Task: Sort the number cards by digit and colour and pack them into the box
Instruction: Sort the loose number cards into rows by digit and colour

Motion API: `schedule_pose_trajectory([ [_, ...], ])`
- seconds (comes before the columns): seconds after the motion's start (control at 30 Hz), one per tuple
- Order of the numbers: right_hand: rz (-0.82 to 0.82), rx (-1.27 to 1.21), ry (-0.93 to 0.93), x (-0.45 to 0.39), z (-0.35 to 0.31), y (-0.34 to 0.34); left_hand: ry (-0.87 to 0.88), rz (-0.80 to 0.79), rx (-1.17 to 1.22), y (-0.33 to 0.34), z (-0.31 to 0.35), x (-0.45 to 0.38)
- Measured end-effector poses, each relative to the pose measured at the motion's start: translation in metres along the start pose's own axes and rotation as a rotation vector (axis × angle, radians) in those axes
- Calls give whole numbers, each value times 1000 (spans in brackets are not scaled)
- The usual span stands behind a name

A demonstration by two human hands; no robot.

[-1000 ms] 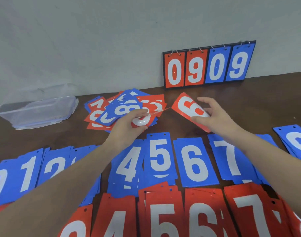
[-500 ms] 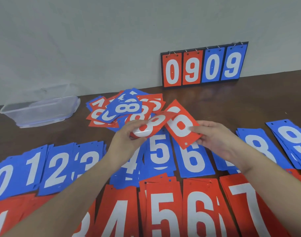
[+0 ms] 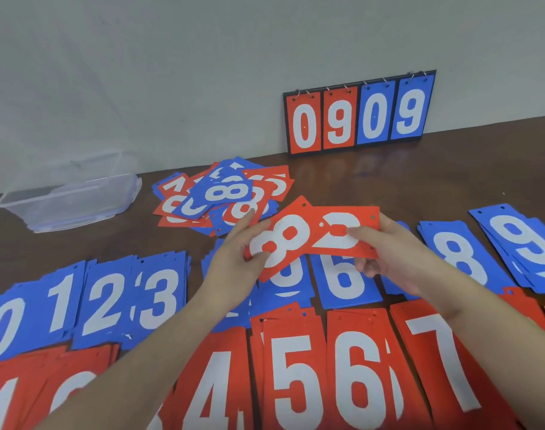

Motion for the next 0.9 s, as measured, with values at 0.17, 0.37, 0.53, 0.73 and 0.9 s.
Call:
schedule_pose_trajectory([
  [0.17, -5, 56, -25, 10, 1, -7, -23, -7, 38, 12, 7, -7],
  [0.37, 99, 93, -58, 32, 0, -33, -70, -11, 128, 32, 14, -17],
  [0.53, 205, -26, -68, 49, 1, -55, -121, -51, 258, 48, 29, -24],
  [0.73, 184, -41, -31, 70, -1, -63, -86, -249, 328, 61, 42, -23],
  [0.9, 198, 76, 2, 86, 4, -67, -81, -296, 331, 65, 42, -19],
])
Point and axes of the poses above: each hand's wrist, its own x-axis away from the middle knuckle, its own y-axis out of the palm, z = x × y, the point moved 3 cm from there along -x, towards the middle knuckle, and after that the axes turned 13 degrees about -z, right-handed, at the moved point
